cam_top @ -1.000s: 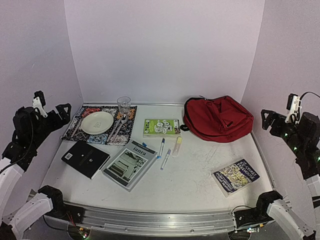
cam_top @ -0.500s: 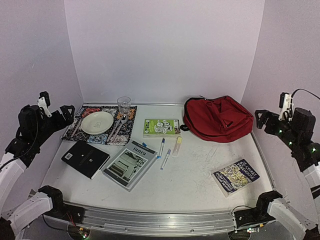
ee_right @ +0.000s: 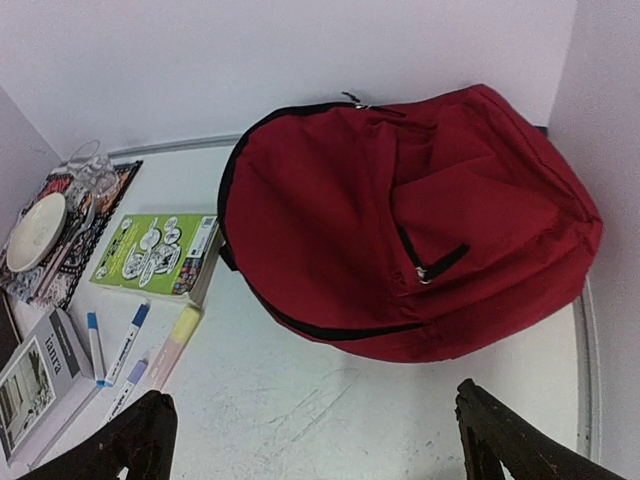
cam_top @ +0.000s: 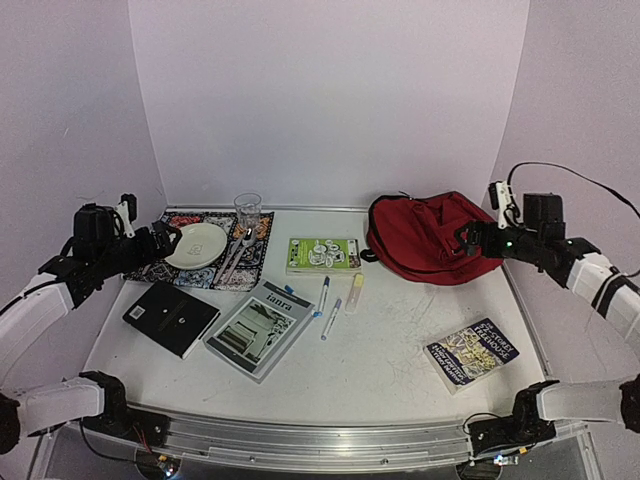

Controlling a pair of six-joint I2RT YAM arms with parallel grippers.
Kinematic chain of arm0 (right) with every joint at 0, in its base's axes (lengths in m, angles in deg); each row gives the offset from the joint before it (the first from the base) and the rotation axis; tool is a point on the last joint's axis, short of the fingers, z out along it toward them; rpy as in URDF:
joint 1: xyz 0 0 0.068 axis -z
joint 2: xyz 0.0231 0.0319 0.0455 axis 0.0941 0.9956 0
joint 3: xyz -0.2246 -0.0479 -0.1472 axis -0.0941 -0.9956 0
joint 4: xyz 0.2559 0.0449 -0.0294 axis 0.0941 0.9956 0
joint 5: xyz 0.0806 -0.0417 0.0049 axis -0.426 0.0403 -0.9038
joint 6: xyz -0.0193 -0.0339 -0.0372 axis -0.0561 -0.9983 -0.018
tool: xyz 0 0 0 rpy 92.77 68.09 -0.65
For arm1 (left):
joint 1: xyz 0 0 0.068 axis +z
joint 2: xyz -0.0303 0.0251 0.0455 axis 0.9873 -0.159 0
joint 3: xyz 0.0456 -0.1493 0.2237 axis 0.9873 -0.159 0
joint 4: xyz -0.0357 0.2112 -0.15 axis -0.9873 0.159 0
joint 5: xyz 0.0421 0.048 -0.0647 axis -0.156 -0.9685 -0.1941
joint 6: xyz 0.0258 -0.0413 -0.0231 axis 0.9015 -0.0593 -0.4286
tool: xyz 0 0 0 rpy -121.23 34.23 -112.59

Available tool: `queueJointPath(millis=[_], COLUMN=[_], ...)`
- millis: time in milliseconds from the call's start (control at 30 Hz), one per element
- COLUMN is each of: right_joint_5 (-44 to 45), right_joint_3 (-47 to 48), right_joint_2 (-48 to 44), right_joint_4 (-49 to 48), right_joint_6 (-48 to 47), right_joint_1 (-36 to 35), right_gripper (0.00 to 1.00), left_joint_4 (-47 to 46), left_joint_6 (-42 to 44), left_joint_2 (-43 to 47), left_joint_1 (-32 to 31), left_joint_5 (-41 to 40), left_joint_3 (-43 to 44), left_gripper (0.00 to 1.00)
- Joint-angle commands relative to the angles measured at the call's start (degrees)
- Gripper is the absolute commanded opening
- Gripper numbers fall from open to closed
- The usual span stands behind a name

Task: Pack the student bag
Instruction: Pick up the student bag from the corner of the board.

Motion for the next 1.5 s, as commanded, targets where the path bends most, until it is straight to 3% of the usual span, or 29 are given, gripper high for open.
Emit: queueJointPath(millis=[0,267,667,900,1267,1333,1467], right_joint_5=[2.5,12.1,28.0,37.1,44.5,44.8,46.1], right_joint_3=[6.4,19.9,46.3,53.9,58.4,58.8,58.6], right_joint_2=[7.4,25.3,53.1,61.8,73.0,74.3,73.6], right_joint_4=[-3.7,-1.0,18.0,21.6,22.9,22.9,22.9], right_joint_6=[-4.5,-10.4,-13.7,-14.7,-18.7,-19.1,-19.7], right_joint_1=[-6.8,-16.3,-25.0,-26.3,-26.3,-26.3,-26.3], right_gripper=[0.98,0.98,0.90,0.78,0.71,0.66,0.41], left_joint_4=[-2.8,-2.9,-2.9,-2.8,-2.8,-2.8,-2.8], left_joint_6=[-2.0,-5.1,-9.0,-10.1,-11.4,-11.7,-12.0], left_joint_2=[-4.5,-10.8,-10.8,-10.3,-9.7,-9.4,-8.9], left_joint_1=[0.0,-0.2,-1.7,-2.2,-3.1,-3.2,-3.5], left_joint_5=[7.1,14.2,16.5,16.8,17.8,17.9,18.0], left_joint_3=[4.1,5.3,3.7,2.9,2.0,2.0,2.1], left_gripper=[1.00,0.99,0.99,1.00,0.99,0.99,0.99])
